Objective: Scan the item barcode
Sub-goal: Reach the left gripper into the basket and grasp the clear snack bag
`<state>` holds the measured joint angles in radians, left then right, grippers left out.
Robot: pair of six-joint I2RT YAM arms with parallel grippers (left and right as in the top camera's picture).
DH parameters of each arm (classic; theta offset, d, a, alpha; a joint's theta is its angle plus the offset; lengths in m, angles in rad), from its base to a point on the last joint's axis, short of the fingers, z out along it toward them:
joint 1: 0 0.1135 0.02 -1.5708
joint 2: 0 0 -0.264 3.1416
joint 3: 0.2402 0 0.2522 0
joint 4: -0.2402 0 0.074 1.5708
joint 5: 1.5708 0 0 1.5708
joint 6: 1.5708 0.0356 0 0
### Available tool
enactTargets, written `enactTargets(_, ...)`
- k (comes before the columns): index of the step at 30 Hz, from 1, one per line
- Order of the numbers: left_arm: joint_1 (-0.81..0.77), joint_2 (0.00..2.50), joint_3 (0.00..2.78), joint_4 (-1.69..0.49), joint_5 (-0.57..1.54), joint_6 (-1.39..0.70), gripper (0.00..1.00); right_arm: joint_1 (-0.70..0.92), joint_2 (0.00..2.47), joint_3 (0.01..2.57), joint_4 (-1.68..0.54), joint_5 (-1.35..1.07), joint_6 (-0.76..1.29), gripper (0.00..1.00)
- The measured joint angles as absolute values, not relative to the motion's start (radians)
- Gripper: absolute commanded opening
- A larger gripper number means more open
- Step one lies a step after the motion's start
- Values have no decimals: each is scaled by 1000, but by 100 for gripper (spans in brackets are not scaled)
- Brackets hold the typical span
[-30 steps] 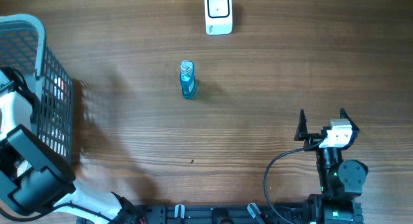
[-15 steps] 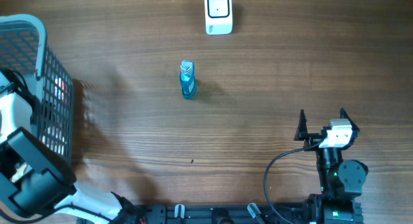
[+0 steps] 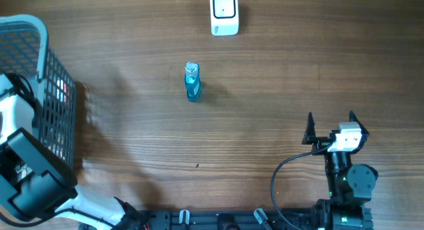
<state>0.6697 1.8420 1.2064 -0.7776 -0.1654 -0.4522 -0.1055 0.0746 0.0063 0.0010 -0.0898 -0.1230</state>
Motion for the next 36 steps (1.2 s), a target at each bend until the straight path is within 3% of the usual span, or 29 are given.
enactTargets(1,671,1841,1201,-788,-190,-445,41,-105,75,6,1,-90,-123,100)
enactTargets(2,673,1840,1198,-789,-202,-446,16,-105,75,6,1,-90,-123,100)
enactTargets(3,676,1839,1196,-794,-216,-446,4,-105,75,6,1,-90,-123,100)
enactTargets(7,677,1821,1199,-789,-209,-447,4,-105,75,6,1,-90,-123,100)
enactTargets(13,676,1785,1279,-831,-20,-447,4,-105,75,6,1,-90,-123,100)
enactTargets(17,673,1453,1318,-754,60,-447,4,-105,75,6,1,-90,-123,100)
enactTargets(22,672,1241,1327,-710,78,-448,4,-105,75,6,1,-90,-123,100)
enactTargets(23,672,1228,1327,-710,77,-449,17,-105,75,6,1,-90,-123,100)
enactTargets(24,672,1216,1327,-710,77,-450,59,-105,75,6,1,-90,-123,100)
enactTargets(25,672,1213,1327,-714,76,-453,68,-105,75,6,1,-90,-123,100)
enactTargets(26,672,1217,1327,-726,73,-452,86,-105,75,6,1,-90,-123,100)
enactTargets(29,669,1320,1329,-769,7,-455,100,-105,75,6,1,-90,-123,100)
enactTargets(36,670,1612,1329,-695,-33,-458,100,-105,75,6,1,-90,-123,100)
